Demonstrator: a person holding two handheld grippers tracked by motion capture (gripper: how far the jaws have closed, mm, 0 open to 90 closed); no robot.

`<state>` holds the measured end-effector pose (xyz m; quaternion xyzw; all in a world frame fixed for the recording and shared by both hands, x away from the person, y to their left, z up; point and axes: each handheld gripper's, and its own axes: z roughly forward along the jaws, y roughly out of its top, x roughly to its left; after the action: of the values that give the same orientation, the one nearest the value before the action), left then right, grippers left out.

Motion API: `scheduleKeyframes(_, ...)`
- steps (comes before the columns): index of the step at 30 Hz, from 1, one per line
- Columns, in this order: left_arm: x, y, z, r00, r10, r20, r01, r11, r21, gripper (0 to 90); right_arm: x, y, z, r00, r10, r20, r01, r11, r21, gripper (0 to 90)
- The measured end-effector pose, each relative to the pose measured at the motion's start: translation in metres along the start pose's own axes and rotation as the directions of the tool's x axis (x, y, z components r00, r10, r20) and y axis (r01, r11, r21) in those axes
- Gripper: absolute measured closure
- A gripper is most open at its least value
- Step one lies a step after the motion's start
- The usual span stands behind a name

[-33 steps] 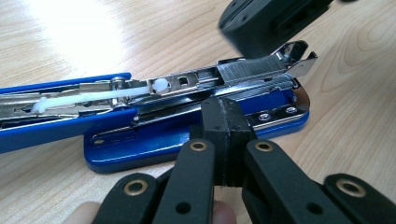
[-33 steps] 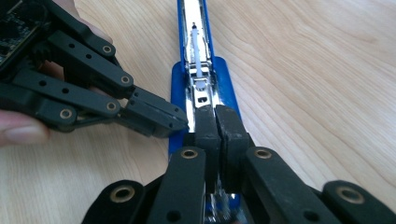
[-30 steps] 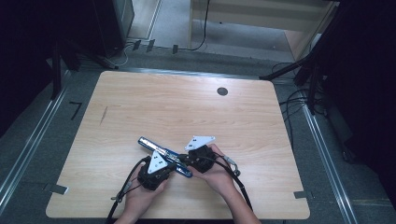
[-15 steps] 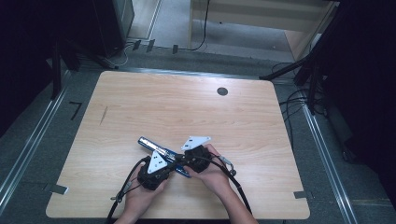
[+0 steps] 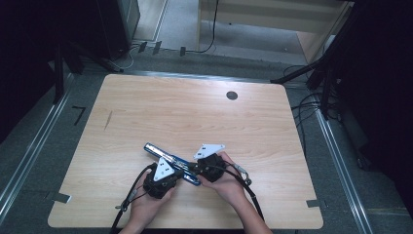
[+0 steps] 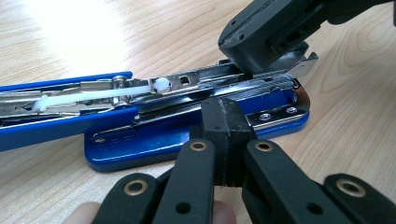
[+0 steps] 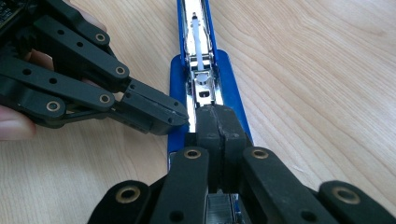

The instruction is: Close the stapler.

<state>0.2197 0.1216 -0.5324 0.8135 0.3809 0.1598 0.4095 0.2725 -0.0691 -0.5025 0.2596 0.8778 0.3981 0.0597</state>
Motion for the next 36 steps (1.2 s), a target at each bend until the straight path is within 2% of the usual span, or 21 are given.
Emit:
scheduleKeyframes(21,0.002,-0.001,-0.003,0.9999,-0.013,-0.003,0.013,0.9999,0.0,90.0,0.002,0.012,0.004,0.9995,0.03,-0.01,-0.031,0.997,-0.076,90.0)
scheduleKeyframes(25,0.009,-0.001,-0.008,0.9983,-0.058,0.002,0.058,0.9983,-0.009,90.0,0.004,0.011,0.003,0.9994,0.033,-0.008,-0.034,0.995,-0.092,90.0)
scheduleKeyframes(26,0.011,-0.001,-0.009,0.9979,-0.064,-0.003,0.064,0.9979,-0.012,90.0,0.004,0.011,0.003,0.9995,0.032,-0.007,-0.032,0.995,-0.094,90.0)
scheduleKeyframes(27,0.013,-0.001,-0.011,0.9984,-0.051,-0.025,0.051,0.9987,-0.007,90.0,0.004,0.011,0.002,0.9994,0.033,-0.005,-0.034,0.995,-0.096,90.0)
scheduleKeyframes(29,0.02,-0.001,-0.017,0.997,-0.067,-0.038,0.067,0.9977,-0.014,90.0,0.004,0.012,0.002,0.9993,0.036,-0.004,-0.036,0.994,-0.101,90.0)
scheduleKeyframes(36,0.051,-0.007,-0.032,0.9854,-0.14,-0.096,0.138,0.9899,-0.033,90.0,0.005,0.017,0.005,0.9995,0.03,-0.011,-0.031,0.994,-0.107,90.0)
